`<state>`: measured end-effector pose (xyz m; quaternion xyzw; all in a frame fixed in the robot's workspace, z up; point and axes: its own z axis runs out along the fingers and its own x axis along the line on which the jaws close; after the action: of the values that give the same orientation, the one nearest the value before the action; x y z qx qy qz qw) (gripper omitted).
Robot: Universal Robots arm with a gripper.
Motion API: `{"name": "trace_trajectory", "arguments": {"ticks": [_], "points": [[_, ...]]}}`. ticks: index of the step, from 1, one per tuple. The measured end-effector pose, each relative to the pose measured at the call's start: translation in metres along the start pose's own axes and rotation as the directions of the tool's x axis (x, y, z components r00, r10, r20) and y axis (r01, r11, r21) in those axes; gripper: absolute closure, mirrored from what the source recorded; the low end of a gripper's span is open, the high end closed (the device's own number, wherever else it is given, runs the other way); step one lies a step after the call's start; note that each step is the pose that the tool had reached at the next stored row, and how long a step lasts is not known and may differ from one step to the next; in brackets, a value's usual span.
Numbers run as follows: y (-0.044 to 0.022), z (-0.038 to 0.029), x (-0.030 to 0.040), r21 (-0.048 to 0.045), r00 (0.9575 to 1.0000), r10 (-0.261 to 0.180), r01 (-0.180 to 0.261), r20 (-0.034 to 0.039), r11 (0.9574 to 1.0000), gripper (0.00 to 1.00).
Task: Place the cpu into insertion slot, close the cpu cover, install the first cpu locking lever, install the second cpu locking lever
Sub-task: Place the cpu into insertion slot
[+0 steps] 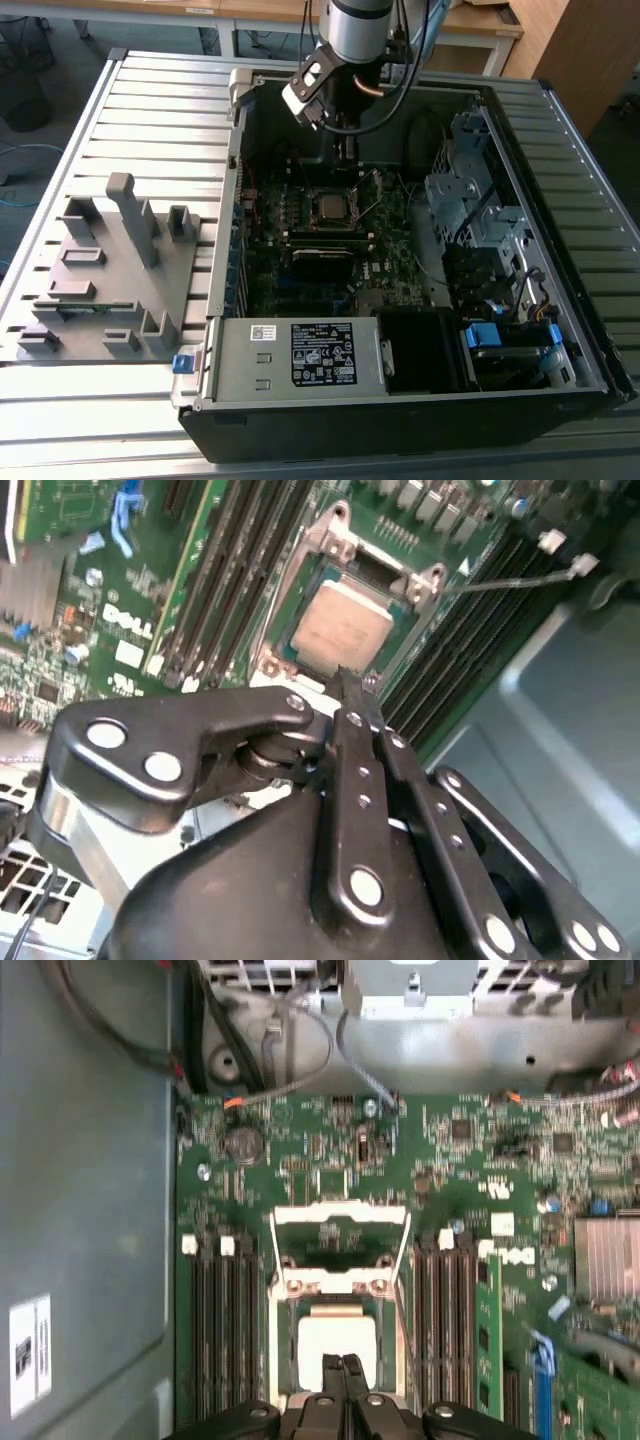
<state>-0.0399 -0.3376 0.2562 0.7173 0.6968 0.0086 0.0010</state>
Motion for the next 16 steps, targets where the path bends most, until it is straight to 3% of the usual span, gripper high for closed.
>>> {"name": "trace_trajectory", "arguments": {"ticks": [10, 16], "points": [[-0.0013, 0.0105, -0.0002, -0.0001, 1.0000, 0.002, -0.002, -0.0001, 1.0000, 0.90], [-0.0014, 0.0122, -0.0049, 0.0000, 1.0000, 0.002, -0.002, 0.0000, 1.0000, 0.90]]}}
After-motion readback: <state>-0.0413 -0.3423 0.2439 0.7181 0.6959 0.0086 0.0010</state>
